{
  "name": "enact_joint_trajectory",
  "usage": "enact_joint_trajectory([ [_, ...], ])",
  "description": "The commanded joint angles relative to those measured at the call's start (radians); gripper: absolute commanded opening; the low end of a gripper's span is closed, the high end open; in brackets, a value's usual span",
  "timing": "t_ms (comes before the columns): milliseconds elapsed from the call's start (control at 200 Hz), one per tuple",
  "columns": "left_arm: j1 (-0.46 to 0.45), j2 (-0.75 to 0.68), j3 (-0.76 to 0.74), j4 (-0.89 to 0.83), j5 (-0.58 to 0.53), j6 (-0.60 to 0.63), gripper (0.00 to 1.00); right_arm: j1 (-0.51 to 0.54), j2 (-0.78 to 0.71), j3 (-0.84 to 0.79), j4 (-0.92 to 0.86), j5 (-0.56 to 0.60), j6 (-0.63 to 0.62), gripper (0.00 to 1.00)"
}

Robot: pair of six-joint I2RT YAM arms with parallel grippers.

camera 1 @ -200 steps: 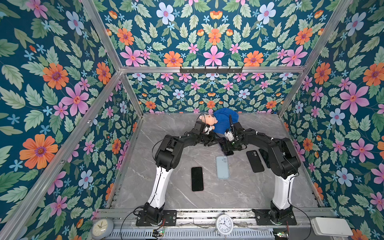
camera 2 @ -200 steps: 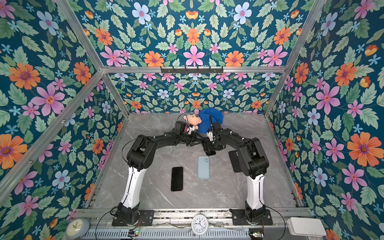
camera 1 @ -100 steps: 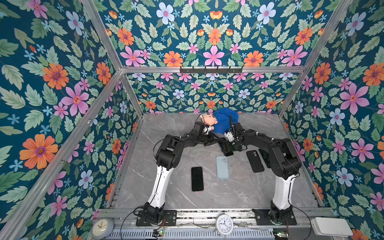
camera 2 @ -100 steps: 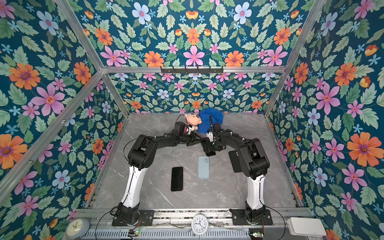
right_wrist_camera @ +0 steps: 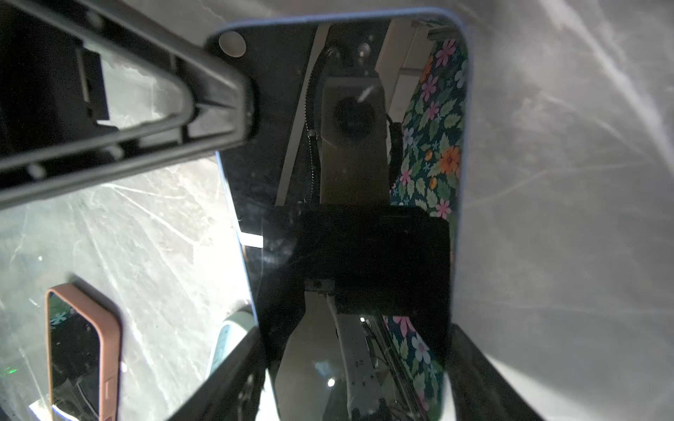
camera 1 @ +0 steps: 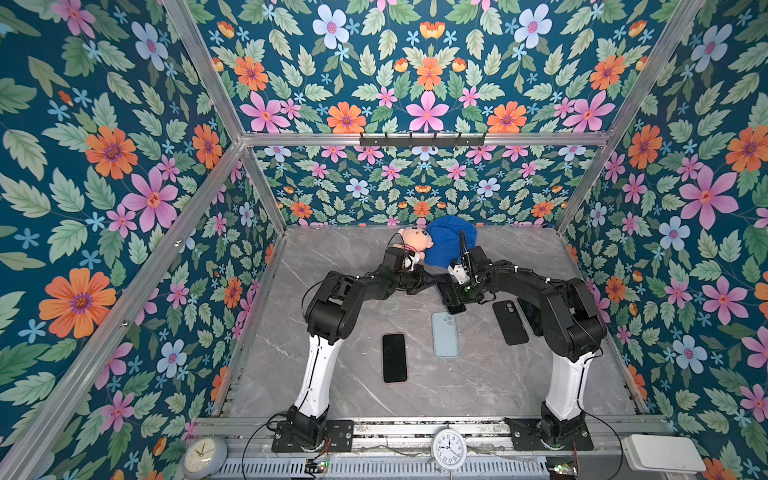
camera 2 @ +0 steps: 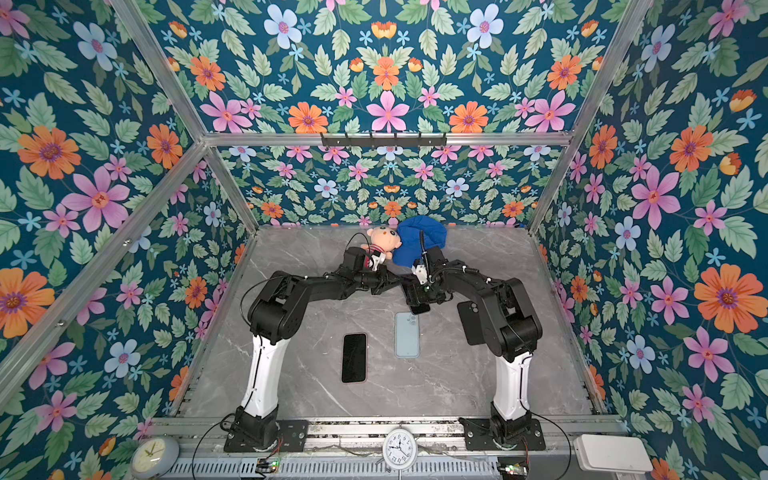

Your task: Put the phone into the phone case

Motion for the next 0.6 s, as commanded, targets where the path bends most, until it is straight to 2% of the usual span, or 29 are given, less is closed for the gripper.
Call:
enact_joint_trajectory([
  [0,-0.003,-0.026,-0.017,0.082,0.010,-0.029,0.01,0.001,-0.024,-0.003,-0.003,0.041,-0.006,0.73],
  [140,-0.003,-0.043,-0.049,0.134,0.001,-0.061,0.00,0.002,-0.068,-0.010,-0.020,0.042,0.000,0.83],
  [160,-0.004,-0.045,-0.053,0.140,0.000,-0.066,0.00,0.001,-0.076,-0.012,-0.022,0.040,0.003,0.91],
  [225,-0.006,-0.051,-0.060,0.154,-0.002,-0.077,0.00,0.002,-0.108,-0.022,-0.027,0.031,0.013,0.97],
  [405,-0.009,-0.082,-0.092,0.193,-0.015,-0.108,0.00,0.002,-0.218,-0.062,-0.038,0.021,0.091,0.97],
  [515,-0.009,-0.105,-0.116,0.232,-0.028,-0.146,0.00,0.002,-0.333,-0.138,0.000,0.006,0.233,0.91],
  [595,-0.009,-0.120,-0.141,0.298,-0.035,-0.197,0.00,0.002,-0.429,-0.231,0.070,-0.013,0.361,0.83],
])
